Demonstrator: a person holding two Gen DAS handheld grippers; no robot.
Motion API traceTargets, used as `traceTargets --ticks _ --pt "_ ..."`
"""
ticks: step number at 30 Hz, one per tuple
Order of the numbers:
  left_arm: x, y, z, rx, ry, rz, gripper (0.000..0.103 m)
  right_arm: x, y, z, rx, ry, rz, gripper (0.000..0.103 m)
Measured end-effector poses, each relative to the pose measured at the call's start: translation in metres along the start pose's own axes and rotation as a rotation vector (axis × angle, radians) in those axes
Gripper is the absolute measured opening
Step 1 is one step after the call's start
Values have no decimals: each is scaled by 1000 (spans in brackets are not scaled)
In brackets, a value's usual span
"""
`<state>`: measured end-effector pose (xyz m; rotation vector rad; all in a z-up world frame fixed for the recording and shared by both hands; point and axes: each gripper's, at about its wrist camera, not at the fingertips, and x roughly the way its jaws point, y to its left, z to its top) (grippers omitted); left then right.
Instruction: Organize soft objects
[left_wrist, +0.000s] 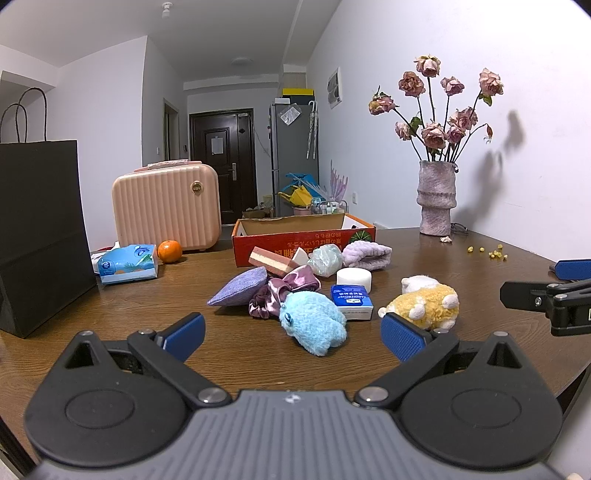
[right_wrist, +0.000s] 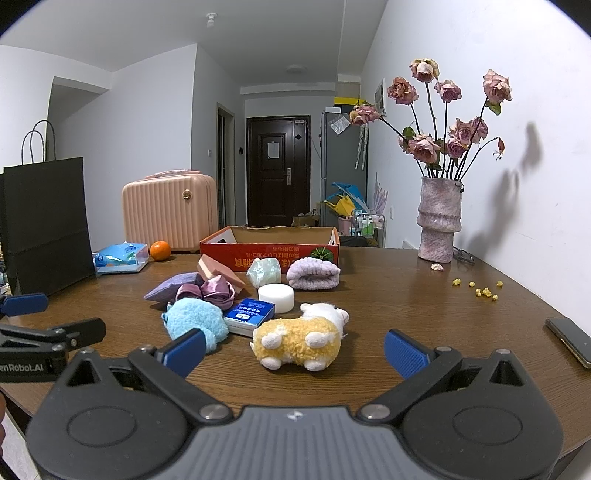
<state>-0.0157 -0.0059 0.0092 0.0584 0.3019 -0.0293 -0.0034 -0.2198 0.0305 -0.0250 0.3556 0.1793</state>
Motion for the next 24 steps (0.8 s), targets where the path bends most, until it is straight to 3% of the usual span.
traceTargets --ticks 24 --pt "33 -2 1 5 43 -8 103 39 -10 -4 7 45 2 103"
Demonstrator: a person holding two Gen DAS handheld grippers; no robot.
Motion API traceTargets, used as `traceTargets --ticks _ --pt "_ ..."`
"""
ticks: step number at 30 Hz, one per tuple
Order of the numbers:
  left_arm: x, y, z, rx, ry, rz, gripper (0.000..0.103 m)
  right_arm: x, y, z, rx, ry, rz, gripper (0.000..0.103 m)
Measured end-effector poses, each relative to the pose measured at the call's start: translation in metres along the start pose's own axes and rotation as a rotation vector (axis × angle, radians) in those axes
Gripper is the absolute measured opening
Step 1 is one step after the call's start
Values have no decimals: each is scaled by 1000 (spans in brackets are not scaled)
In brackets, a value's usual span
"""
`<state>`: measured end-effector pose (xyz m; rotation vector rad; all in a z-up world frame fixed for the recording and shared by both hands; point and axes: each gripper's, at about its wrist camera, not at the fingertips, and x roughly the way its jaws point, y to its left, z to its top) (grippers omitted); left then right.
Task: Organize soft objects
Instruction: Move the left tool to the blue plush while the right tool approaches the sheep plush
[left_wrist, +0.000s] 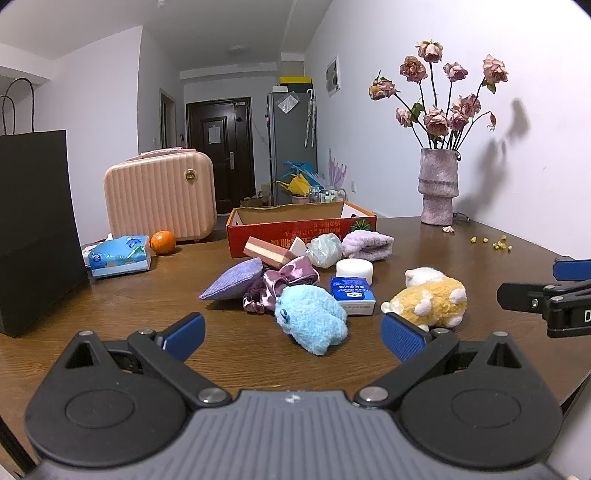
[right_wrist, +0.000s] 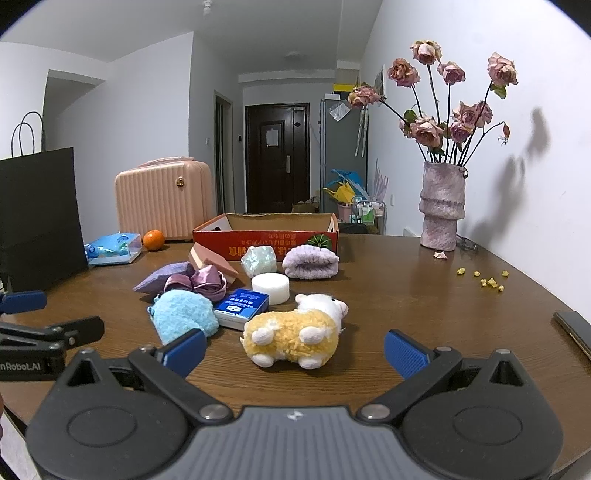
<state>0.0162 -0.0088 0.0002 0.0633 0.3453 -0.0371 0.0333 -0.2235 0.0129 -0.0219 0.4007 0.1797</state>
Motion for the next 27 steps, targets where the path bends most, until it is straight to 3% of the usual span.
traceTargets --ticks 27 --pt "45 -4 9 8 58 -15 103 44 -13 5 22 60 -1 103"
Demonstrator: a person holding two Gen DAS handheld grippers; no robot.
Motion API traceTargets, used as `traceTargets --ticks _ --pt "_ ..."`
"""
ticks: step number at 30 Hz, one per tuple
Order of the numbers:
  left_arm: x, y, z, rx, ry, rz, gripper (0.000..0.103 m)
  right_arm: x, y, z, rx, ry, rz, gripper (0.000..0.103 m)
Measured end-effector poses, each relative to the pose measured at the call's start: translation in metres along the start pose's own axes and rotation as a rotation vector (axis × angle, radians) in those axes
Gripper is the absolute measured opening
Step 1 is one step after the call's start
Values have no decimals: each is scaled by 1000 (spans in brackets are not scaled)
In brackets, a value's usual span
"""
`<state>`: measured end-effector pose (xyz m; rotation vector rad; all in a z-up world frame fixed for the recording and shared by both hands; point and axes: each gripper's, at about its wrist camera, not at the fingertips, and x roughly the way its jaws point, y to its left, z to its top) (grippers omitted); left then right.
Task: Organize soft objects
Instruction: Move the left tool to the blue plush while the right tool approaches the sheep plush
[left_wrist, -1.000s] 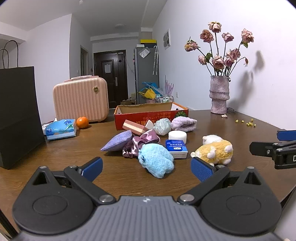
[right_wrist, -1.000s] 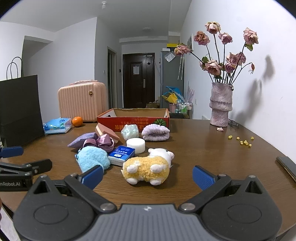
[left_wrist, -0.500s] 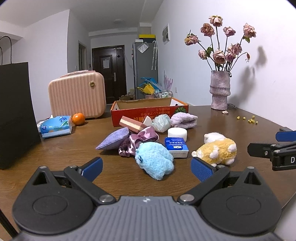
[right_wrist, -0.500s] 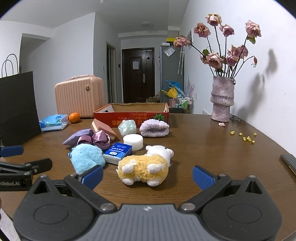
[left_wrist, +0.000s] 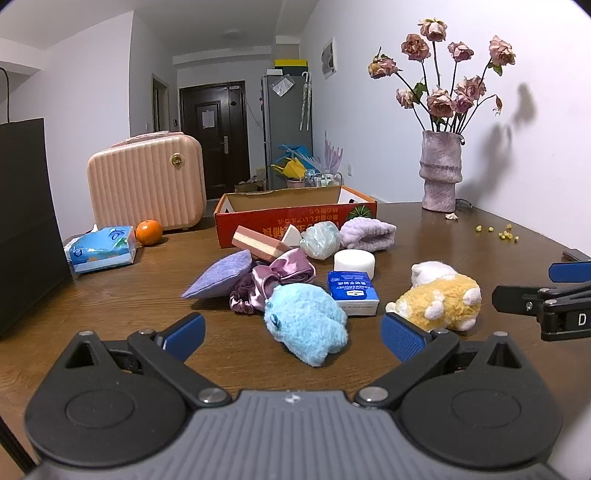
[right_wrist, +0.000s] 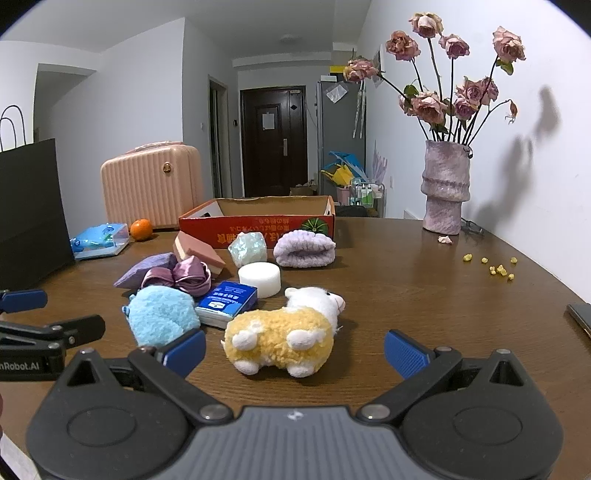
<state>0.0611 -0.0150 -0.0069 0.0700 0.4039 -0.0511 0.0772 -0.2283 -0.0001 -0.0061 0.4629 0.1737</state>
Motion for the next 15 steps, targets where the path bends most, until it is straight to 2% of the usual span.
traceTargets --ticks 15 --pt "25 -1 6 4 37 -8 103 26 -4 6 6 37 7 103"
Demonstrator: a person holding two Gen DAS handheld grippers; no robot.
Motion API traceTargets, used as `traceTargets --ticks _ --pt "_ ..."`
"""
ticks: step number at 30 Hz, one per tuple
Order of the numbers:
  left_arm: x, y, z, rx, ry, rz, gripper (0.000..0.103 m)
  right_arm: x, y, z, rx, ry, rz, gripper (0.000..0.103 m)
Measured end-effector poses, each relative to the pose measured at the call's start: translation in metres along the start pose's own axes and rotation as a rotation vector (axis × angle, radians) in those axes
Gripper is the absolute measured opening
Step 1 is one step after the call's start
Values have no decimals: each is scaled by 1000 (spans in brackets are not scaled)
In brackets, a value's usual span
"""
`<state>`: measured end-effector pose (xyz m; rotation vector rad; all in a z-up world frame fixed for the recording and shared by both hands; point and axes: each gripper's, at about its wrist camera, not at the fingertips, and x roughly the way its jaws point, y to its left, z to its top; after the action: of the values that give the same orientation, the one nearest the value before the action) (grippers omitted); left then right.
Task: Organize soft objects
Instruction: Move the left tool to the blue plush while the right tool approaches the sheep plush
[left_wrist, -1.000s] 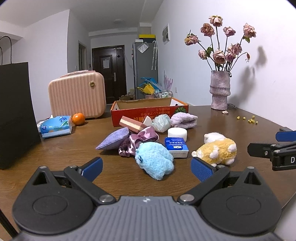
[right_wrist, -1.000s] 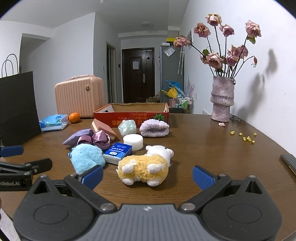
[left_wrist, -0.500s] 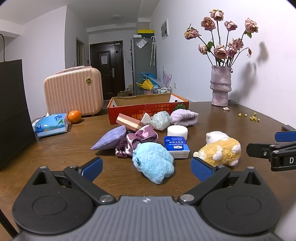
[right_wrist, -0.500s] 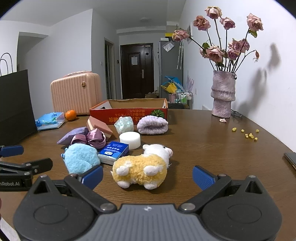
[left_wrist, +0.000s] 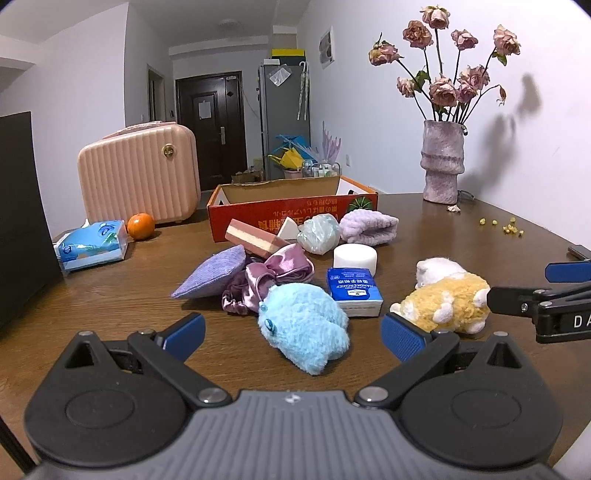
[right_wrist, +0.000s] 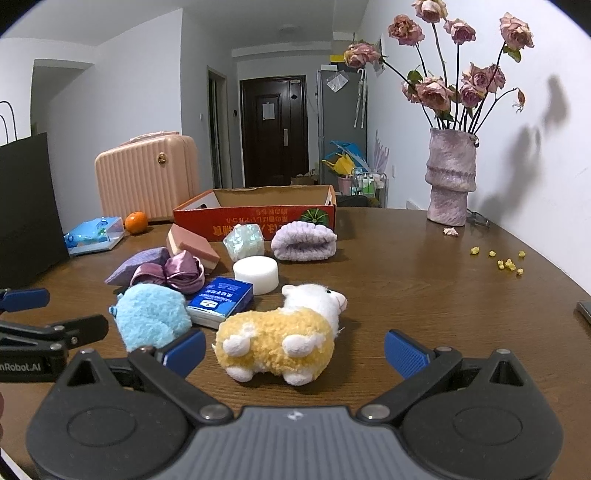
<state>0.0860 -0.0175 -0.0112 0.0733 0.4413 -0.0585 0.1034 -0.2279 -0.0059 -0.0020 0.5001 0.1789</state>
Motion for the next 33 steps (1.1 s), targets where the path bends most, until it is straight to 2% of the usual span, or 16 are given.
traceTargets --ticks 33 --pt "63 2 9 12 108 5 103 71 3 11 -19 114 59 103"
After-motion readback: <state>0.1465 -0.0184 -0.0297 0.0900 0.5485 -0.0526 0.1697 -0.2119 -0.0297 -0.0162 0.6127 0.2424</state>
